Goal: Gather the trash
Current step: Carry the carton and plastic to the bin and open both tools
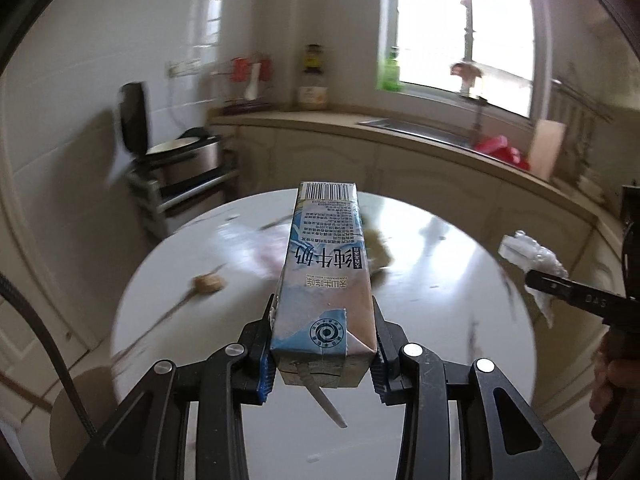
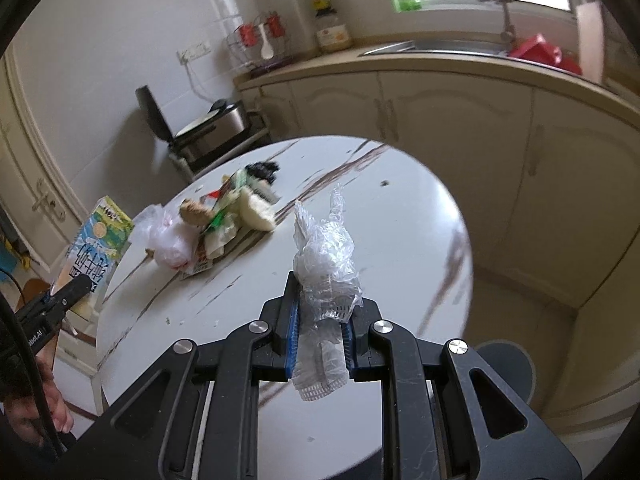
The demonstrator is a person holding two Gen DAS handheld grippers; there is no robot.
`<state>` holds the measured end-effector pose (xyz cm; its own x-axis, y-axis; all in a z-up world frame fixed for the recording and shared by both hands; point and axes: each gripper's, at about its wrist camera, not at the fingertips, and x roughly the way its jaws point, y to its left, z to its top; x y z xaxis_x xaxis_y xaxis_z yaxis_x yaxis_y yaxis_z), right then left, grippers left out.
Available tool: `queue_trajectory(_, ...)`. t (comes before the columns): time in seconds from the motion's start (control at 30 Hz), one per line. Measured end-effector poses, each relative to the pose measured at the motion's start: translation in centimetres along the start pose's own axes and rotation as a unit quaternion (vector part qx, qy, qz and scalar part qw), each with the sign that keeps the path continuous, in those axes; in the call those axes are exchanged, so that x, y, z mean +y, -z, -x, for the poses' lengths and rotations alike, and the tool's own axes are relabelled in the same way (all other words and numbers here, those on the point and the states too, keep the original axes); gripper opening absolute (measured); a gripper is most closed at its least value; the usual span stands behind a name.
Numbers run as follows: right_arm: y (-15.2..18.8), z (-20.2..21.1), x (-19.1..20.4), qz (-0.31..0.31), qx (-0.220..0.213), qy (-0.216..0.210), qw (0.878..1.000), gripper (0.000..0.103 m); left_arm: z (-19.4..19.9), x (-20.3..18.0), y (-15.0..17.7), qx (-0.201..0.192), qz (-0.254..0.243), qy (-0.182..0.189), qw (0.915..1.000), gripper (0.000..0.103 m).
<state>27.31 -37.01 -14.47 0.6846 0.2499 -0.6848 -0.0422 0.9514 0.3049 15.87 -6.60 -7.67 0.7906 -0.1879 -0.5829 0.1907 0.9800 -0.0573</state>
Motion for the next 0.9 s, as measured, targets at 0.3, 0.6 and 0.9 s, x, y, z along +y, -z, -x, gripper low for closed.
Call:
queue_trajectory(0.3, 0.4, 4.2, -8.1, -0.060, -0.034, 0.050, 0.996, 0.017, -4.0, -11.2, -2.9, 0.002, -0.074, 0.098, 0.9924, 0.034)
queue_trajectory(0.6, 2.9, 8.1, -19.5, -0.139, -0.036, 0.131, 0.981, 0.017, -9.5, -23.0, -3.1, 0.038, -0.132, 0.202, 0.9697, 0.034)
queue_trajectory(0.9, 7.2, 5.8, -28.6, -0.203, 0.015, 0.152, 0.967, 0.017, -18.3, -30.6, 0.0, 0.119, -0.181, 0.232, 0.9484, 0.034)
